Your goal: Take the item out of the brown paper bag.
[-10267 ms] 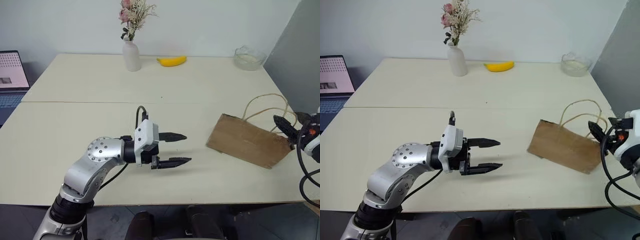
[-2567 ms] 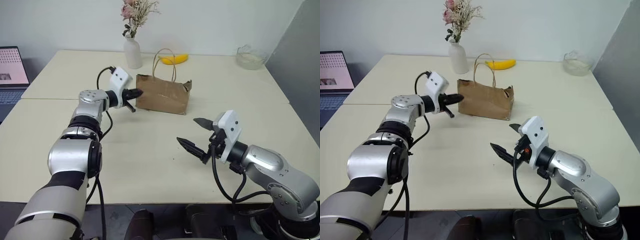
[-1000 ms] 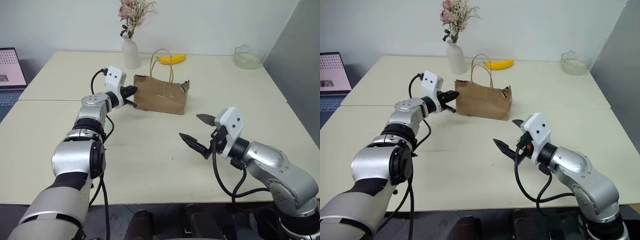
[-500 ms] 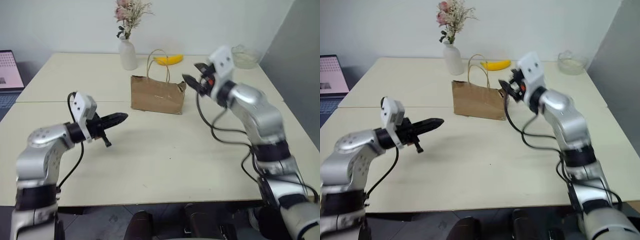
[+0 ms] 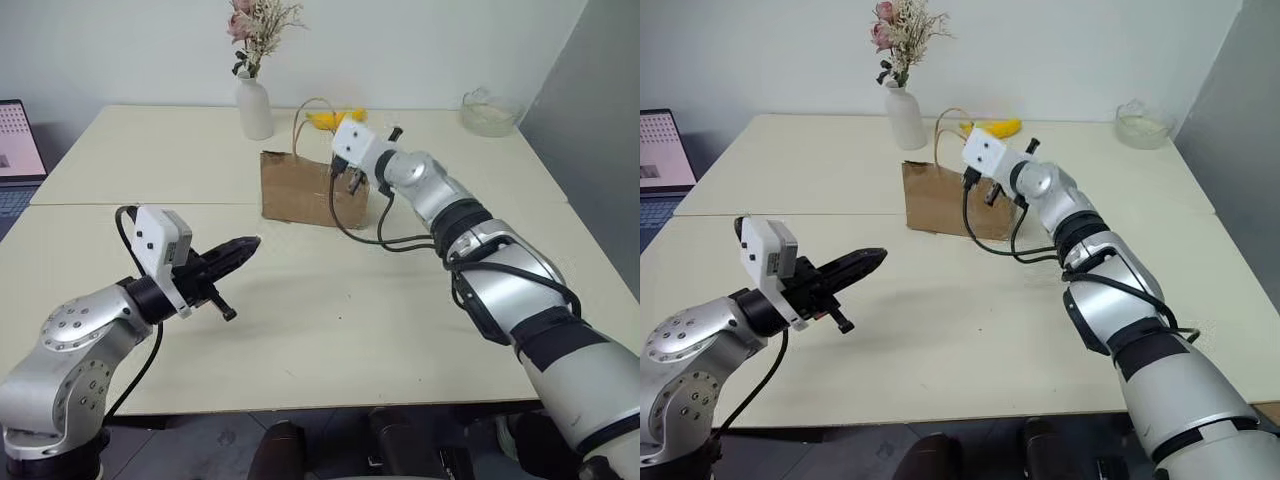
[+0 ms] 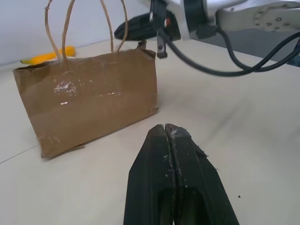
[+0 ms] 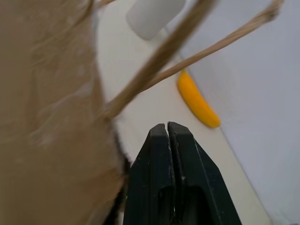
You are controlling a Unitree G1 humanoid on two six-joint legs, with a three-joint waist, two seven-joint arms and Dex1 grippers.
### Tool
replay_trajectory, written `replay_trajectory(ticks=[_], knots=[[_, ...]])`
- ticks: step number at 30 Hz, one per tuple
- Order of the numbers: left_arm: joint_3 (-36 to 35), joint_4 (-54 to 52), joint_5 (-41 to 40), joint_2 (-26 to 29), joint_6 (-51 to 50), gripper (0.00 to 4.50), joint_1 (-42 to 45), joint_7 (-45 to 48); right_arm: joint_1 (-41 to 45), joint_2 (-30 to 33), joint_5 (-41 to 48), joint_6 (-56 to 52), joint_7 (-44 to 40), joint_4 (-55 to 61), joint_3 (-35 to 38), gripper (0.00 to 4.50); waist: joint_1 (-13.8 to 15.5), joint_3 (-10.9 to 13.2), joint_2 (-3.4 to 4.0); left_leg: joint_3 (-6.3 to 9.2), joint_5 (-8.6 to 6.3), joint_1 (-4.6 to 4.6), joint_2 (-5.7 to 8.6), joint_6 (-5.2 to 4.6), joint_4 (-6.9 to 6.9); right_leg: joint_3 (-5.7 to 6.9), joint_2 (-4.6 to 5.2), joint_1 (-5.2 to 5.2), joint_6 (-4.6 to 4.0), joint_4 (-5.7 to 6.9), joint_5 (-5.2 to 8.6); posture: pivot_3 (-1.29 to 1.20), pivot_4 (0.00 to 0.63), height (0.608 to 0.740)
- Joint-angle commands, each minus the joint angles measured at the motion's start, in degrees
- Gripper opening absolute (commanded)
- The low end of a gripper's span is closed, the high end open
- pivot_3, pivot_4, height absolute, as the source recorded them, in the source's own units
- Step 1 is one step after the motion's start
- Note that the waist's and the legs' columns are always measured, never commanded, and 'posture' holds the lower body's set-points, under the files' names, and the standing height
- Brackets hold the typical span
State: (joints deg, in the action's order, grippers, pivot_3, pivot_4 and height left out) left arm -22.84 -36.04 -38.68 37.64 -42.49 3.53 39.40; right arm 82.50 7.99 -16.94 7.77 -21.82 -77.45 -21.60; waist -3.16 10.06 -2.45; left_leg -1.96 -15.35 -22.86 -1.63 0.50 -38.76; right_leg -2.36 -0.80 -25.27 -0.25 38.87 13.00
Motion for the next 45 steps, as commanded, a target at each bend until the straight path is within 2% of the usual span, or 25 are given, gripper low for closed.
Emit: replay_trajectory(ticks=[1, 7, 14, 17, 22, 24, 25, 29, 36, 40, 45], knots=[[-3.6, -2.8, -1.0, 3.1, 0.7, 0.0, -3.2, 1.0, 1.3, 0.1, -0.9, 3.5, -6.9, 1.0, 0.7, 0.07, -0.1, 0.0, 0.02, 0.01, 0.0, 0.01, -0.01, 0.0, 0.0, 0.01, -0.01, 0.0, 0.0, 0.0, 0.0, 0.0, 0.15, 0.74], [-4.2, -2.0, 1.0, 8.3, 3.6, 0.0, -9.5, 5.4, -0.1, 0.9, 2.6, 6.5, -19.6, 2.9, 4.4, 0.07, -0.1, 0.0, 0.05, 0.02, 0.0, 0.06, -0.03, 0.0, 0.02, 0.05, -0.04, 0.0, -0.05, 0.02, 0.05, 0.0, 0.15, 0.74], [-9.1, 0.7, 2.7, 13.2, 6.5, 0.0, -15.9, 11.0, -8.0, 3.3, 5.9, 10.6, -33.7, 12.2, 6.4, 0.07, 0.0, 0.1, 0.08, 0.05, 0.0, 0.06, -0.05, 0.0, 0.04, 0.11, -0.03, 0.01, -0.14, 0.0, 0.12, 0.0, 0.15, 0.74], [-10.3, 0.7, 0.9, 14.7, 5.5, 0.0, -15.2, 12.4, -16.1, 5.6, 9.7, 7.8, -41.7, 26.0, 6.2, 0.07, 0.3, 0.1, 0.08, 0.06, 0.0, 0.06, -0.05, 0.0, 0.03, 0.12, -0.03, 0.03, -0.14, -0.01, 0.14, 0.0, 0.15, 0.74], [-10.1, 0.5, -1.3, 17.4, 4.4, 0.0, -13.9, 14.9, -27.4, 9.0, 13.9, -2.7, -45.9, 49.4, 6.1, 0.07, 0.3, 0.1, 0.16, 0.06, 0.0, 0.06, -0.07, 0.0, 0.04, 0.12, -0.02, 0.01, -0.09, 0.01, 0.17, 0.0, 0.15, 0.74], [-7.0, 2.6, 2.7, 19.3, 6.2, 0.0, -10.8, 13.7, -32.4, 11.2, 16.6, -9.3, -46.4, 60.9, 7.1, 0.07, 0.6, 0.1, 0.19, 0.1, 0.0, 0.04, -0.08, 0.0, 0.04, 0.17, -0.02, 0.0, 0.11, 0.03, 0.31, 0.0, 0.15, 0.74], [-5.1, 3.6, 5.0, 19.9, 8.5, 0.18, -9.9, 14.1, -34.4, 12.2, 17.7, -12.3, -46.4, 65.6, 7.3, 0.03, 0.7, 0.1, 0.22, 0.1, 0.0, 0.07, -0.08, 0.0, 0.04, 0.17, -0.03, 0.0, 0.1, 0.03, 0.32, 0.0, 0.15, 0.74], [1.8, 6.4, 10.2, 20.8, 16.2, 1.17, -7.5, 17.9, -42.1, 15.8, 21.9, -23.8, -45.0, 81.0, 8.5, 0.92, 1.2, 0.1, 0.24, 0.05, 0.0, 0.12, -0.07, 0.0, 0.05, 0.14, -0.03, 0.01, 0.07, 0.06, 0.36, 0.0, 0.15, 0.74], [16.2, 12.3, 19.9, 20.4, 32.6, 3.43, -2.9, 26.7, -56.1, 22.9, 29.3, -42.0, -40.9, 102.3, 10.7, 3.45, 1.5, 0.1, 0.24, 0.03, -0.01, 0.09, -0.07, 0.01, 0.06, 0.14, -0.03, 0.0, 0.0, 0.03, 0.42, 0.0, 0.15, 0.74], [23.3, 17.7, 24.3, 18.7, 39.1, 3.43, 3.9, 29.7, -61.0, 25.0, 30.5, -46.3, -37.4, 107.9, 10.7, 3.45, 1.5, 0.1, 0.23, 0.02, -0.01, 0.1, -0.04, 0.0, 0.05, 0.13, -0.05, 0.01, 0.0, 0.03, 0.42, 0.0, 0.15, 0.74], [31.8, 26.8, 31.0, 13.4, 47.6, 3.43, 11.7, 30.9, -63.9, 25.6, 31.8, -49.1, -33.6, 111.2, 10.2, 3.45, 1.3, 0.1, 0.19, 0.01, -0.01, 0.09, -0.03, 0.0, 0.04, 0.12, -0.11, 0.02, 0.06, 0.02, 0.39, 0.0, 0.15, 0.74]])
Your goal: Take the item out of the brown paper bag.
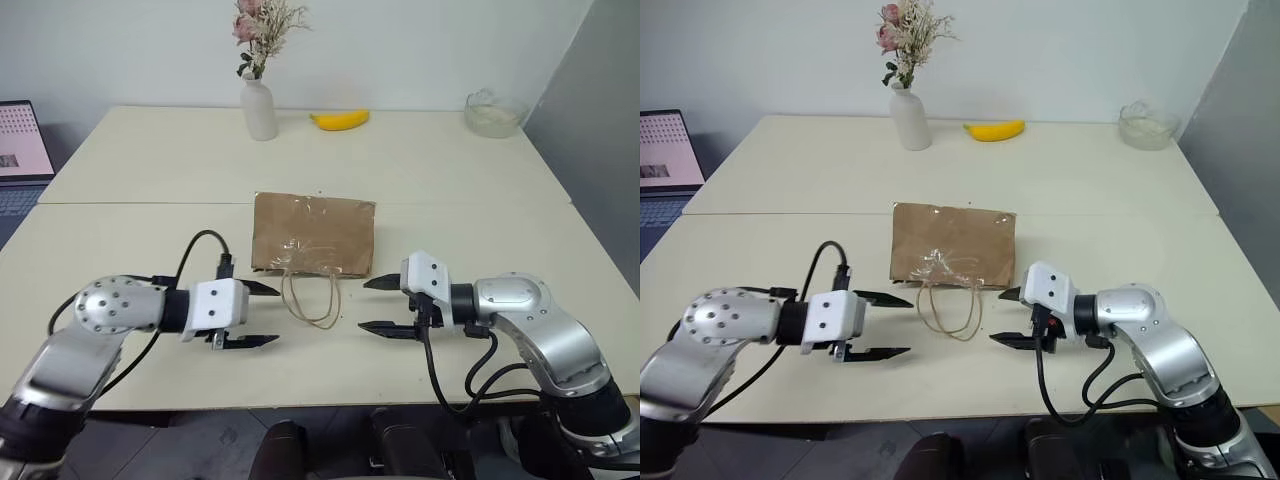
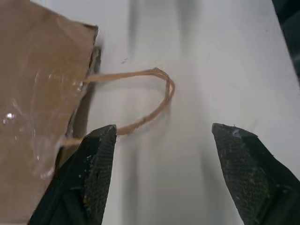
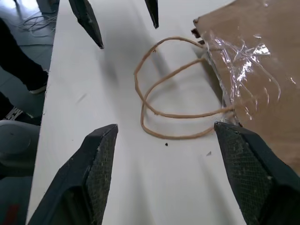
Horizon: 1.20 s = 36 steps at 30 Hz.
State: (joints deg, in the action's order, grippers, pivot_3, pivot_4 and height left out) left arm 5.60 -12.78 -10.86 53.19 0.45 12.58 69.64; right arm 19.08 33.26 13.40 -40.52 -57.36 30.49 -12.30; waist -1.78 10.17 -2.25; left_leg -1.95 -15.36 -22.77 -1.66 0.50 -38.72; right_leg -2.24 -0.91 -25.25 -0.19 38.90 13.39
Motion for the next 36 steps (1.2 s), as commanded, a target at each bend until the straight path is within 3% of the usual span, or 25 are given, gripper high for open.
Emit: replay_trajectory(ticks=[1, 6, 9, 13, 18, 32, 36], knots=[[4.7, 5.2, 3.8, -3.5, 5.7, 3.43, 3.9, 0.7, -1.0, 0.5, 1.6, -1.2, 2.5, 3.8, 0.6, 3.45, 0.0, 0.0, -0.01, 0.0, 0.0, -0.01, 0.0, 0.0, 0.0, 0.0, -0.01, 0.0, 0.01, -0.01, 0.0, 0.0, 0.15, 0.74], [8.7, 12.1, 6.6, -9.6, 10.6, 3.43, 8.5, 0.3, -2.5, 1.1, 2.3, -2.1, 4.7, 5.3, -0.8, 3.45, 0.1, 0.0, -0.04, 0.09, 0.0, -0.08, 0.0, -0.01, -0.01, 0.08, -0.02, 0.0, 0.02, -0.02, 0.0, 0.0, 0.15, 0.74], [9.3, 14.6, 7.3, -11.8, 12.4, 2.85, 10.3, -0.1, -2.7, 1.4, 2.6, -2.4, 5.5, 5.6, -1.3, 3.5, 0.0, 0.0, -0.05, 0.08, 0.0, -0.07, 0.0, -0.01, -0.02, 0.05, -0.02, 0.0, 0.03, -0.01, -0.01, 0.0, 0.15, 0.74], [8.3, 15.4, 5.6, -12.6, 11.1, 1.6, 11.0, 0.1, -2.7, 1.3, 2.6, -2.1, 6.3, 5.3, -3.1, 3.5, -0.1, 0.0, -0.07, 0.09, 0.0, -0.06, -0.01, -0.01, -0.02, 0.06, -0.03, 0.01, 0.04, -0.01, -0.01, 0.0, 0.15, 0.74], [4.8, 10.9, -0.6, -12.2, 0.7, 0.02, 10.4, -0.7, -1.9, -1.2, 3.0, -1.5, 7.2, 3.2, -6.8, 3.5, -0.1, 0.0, -0.07, 0.11, 0.0, -0.07, -0.01, -0.01, -0.02, 0.07, -0.03, 0.01, 0.04, -0.01, -0.01, 0.0, 0.15, 0.74], [-0.6, 2.4, -8.6, -13.1, -15.8, 0.02, 10.9, -5.6, 5.9, -18.7, -5.3, 6.6, 14.4, -22.4, -18.0, 3.5, -0.1, -0.1, -0.12, 0.13, 0.0, -0.05, -0.01, -0.01, -0.04, 0.09, -0.04, 0.02, 0.05, 0.01, -0.02, 0.0, 0.15, 0.74], [-2.4, 3.1, -9.8, -14.5, -18.7, 0.0, 13.4, -8.5, 5.7, -19.4, -8.4, 8.6, 15.3, -26.4, -19.7, 2.56, -0.1, -0.1, -0.13, 0.08, 0.0, -0.05, 0.01, -0.01, -0.04, 0.05, -0.03, 0.01, 0.05, 0.01, -0.02, 0.0, 0.15, 0.74]])
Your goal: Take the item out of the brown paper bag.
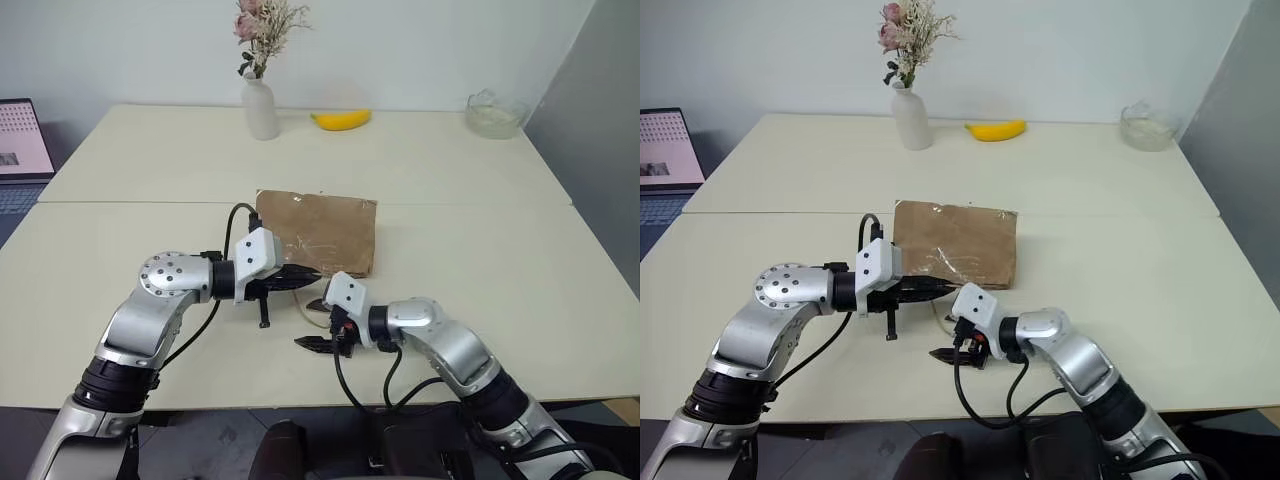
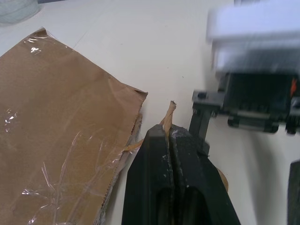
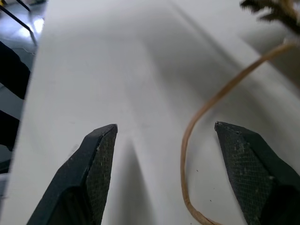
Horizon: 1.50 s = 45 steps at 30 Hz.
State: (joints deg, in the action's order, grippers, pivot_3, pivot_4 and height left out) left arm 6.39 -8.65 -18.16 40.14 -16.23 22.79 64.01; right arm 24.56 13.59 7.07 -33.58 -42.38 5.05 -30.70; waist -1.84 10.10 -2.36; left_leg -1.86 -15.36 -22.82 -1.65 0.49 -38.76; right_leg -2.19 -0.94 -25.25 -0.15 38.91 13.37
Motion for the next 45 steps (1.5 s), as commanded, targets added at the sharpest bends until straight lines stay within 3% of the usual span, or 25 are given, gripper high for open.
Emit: replay_trajectory(ticks=[1, 8, 12, 16, 24, 31, 34, 38, 45], knots=[[-4.1, -0.3, -3.1, -2.3, -3.5, 0.0, 4.6, -4.5, -0.2, 0.7, -2.6, 2.1, 0.3, -0.7, -1.5, 2.33, 0.1, 0.0, -0.01, 0.02, 0.0, 0.02, 0.0, 0.0, -0.01, 0.01, 0.0, 0.03, 0.0, 0.0, 0.0, 0.0, 0.15, 0.74], [-10.1, 7.1, -8.2, -7.7, -13.3, 0.0, 18.1, -13.3, -2.5, 2.4, -5.8, 3.3, 0.3, 0.1, -3.0, 0.02, 0.1, -0.1, -0.14, 0.11, 0.0, 0.03, 0.01, 0.0, -0.04, 0.09, -0.01, 0.1, 0.02, 0.01, -0.01, 0.0, 0.15, 0.74], [-13.3, 15.7, -9.0, -10.3, -15.1, 0.0, 29.6, -18.5, -3.7, 3.5, -7.2, 3.9, 0.8, 0.8, -3.7, 0.02, 0.1, -0.1, -0.17, 0.14, 0.0, 0.02, 0.05, 0.0, -0.07, 0.12, -0.03, 0.12, 0.03, 0.0, -0.02, 0.0, 0.15, 0.74], [-14.3, 20.8, -8.2, -11.1, -13.9, 0.0, 34.7, -20.4, -4.5, 4.4, -8.6, 4.7, 1.2, 1.6, -3.6, 0.02, 0.1, -0.1, -0.12, 0.08, 0.0, 0.05, 0.1, 0.01, -0.06, 0.04, 0.0, 0.15, 0.09, -0.02, 0.01, 0.0, 0.15, 0.74], [-10.6, 10.5, -14.3, -8.2, -22.2, 0.0, 28.3, -9.7, -5.4, 5.0, -3.6, -0.5, 1.7, 13.9, 3.9, 0.02, 0.1, -0.1, -0.11, 0.07, 0.01, -0.02, 0.09, 0.03, -0.06, 0.02, 0.05, 0.1, 0.1, -0.02, 0.02, 0.0, 0.15, 0.74], [-10.7, 3.4, -18.4, -7.5, -27.8, 0.0, 24.1, -8.6, -5.8, 11.8, 4.8, -9.5, -3.2, 29.2, 10.6, 2.3, 0.1, -0.1, -0.12, 0.13, 0.01, 0.0, 0.03, 0.03, -0.06, 0.07, 0.02, 0.09, 0.1, 0.01, 0.03, 0.0, 0.15, 0.74], [-10.7, 2.3, -19.0, -7.5, -28.7, 0.0, 23.3, -8.8, -6.5, 16.6, 10.8, -11.7, -7.1, 34.2, 15.1, 2.3, 0.1, -0.1, -0.11, 0.12, 0.01, -0.01, 0.07, 0.03, -0.05, 0.05, 0.03, 0.09, 0.1, -0.01, 0.03, 0.0, 0.15, 0.74], [-10.9, 2.6, -19.3, -7.2, -28.8, 0.0, 23.4, -8.6, -4.3, 12.4, 14.8, -13.5, -3.1, 33.0, 17.4, 2.3, -0.1, -0.1, -0.12, 0.15, 0.01, 0.03, 0.04, 0.02, -0.06, 0.07, 0.01, 0.12, 0.1, 0.0, 0.03, 0.0, 0.15, 0.74], [-11.4, 3.4, -19.4, -6.7, -28.2, 0.0, 24.6, -8.1, 4.0, -0.4, 4.3, -6.9, 9.1, 15.9, 8.4, 2.3, -0.2, -0.1, -0.11, 0.1, 0.01, 0.03, 0.02, 0.03, -0.04, 0.02, -0.01, 0.07, 0.09, 0.04, 0.03, 0.0, 0.15, 0.74]])
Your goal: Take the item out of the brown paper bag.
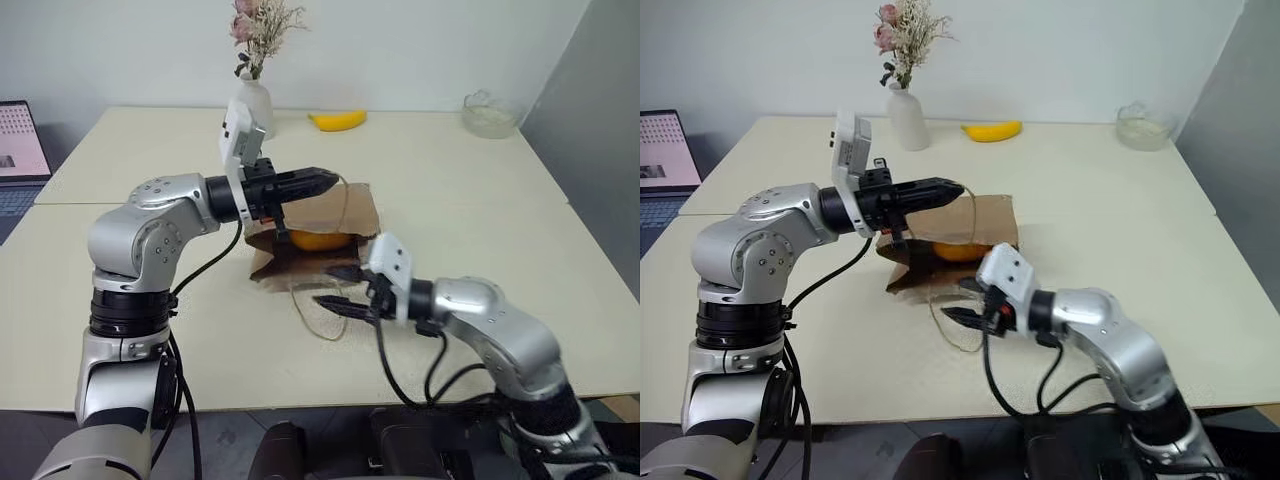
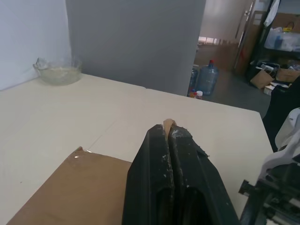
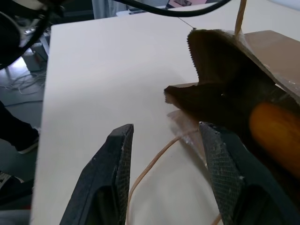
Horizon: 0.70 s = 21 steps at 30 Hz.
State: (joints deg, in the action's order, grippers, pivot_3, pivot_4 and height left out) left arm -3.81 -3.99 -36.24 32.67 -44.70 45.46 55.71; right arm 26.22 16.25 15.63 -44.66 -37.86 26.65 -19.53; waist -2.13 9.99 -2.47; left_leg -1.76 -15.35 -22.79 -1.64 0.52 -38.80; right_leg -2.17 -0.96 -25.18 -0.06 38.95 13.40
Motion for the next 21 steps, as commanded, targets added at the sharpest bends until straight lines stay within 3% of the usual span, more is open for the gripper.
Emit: replay_trajectory(ticks=[1, 3, 5, 10, 16, 21], knots=[[-1.2, -1.2, -1.4, 0.9, 0.3, 0.0, 2.0, 0.3, 3.1, -4.5, -5.5, 5.3, 6.1, -7.9, -3.2, 2.3, 0.1, 0.0, 0.0, -0.01, 0.0, -0.03, 0.01, 0.0, 0.0, -0.01, 0.01, -0.03, 0.0, 0.0, 0.0, 0.0, 0.15, 0.74], [-1.2, -1.5, -1.3, 1.2, 0.4, 0.0, 2.0, 0.2, 4.8, -8.6, -7.6, 7.4, 10.4, -13.6, -2.7, 2.3, 0.2, 0.0, 0.0, -0.03, 0.0, -0.07, 0.01, 0.0, 0.0, -0.02, 0.02, -0.06, 0.0, -0.02, 0.0, 0.0, 0.15, 0.74], [-1.6, -1.7, -1.6, 1.6, 0.2, 0.0, 2.1, 0.0, 5.9, -11.2, -10.1, 10.0, 13.9, -18.4, -2.7, 2.68, 0.2, 0.0, 0.0, -0.05, 0.0, -0.1, 0.02, 0.0, 0.0, -0.04, 0.04, -0.08, 0.0, -0.04, 0.0, 0.0, 0.15, 0.74], [-2.0, -1.8, -1.8, 2.3, 0.3, 0.0, 2.1, -0.7, 7.3, -12.9, -15.6, 15.5, 17.5, -24.0, -4.4, 4.37, 0.3, 0.0, 0.0, -0.06, 0.0, -0.12, 0.04, 0.0, 0.0, -0.05, 0.06, -0.08, 0.0, -0.06, 0.0, 0.0, 0.15, 0.74], [-4.7, 0.9, -3.3, 0.9, -0.6, 0.0, 4.8, -4.9, 10.9, -5.8, -33.8, 25.9, 20.2, -28.9, -15.8, 4.47, 0.2, 0.0, 0.01, -0.06, 0.0, -0.11, 0.03, 0.0, 0.0, -0.05, 0.05, -0.1, 0.0, -0.04, 0.0, 0.0, 0.15, 0.74], [-4.5, 1.9, -3.3, 1.1, -0.6, 0.0, 5.8, -4.6, 15.1, -4.9, -40.4, 29.0, 19.1, -34.5, -18.3, 4.47, 0.2, 0.0, 0.0, -0.07, 0.0, -0.1, 0.02, 0.0, 0.0, -0.06, 0.04, -0.1, 0.0, -0.04, 0.0, 0.0, 0.15, 0.74]])
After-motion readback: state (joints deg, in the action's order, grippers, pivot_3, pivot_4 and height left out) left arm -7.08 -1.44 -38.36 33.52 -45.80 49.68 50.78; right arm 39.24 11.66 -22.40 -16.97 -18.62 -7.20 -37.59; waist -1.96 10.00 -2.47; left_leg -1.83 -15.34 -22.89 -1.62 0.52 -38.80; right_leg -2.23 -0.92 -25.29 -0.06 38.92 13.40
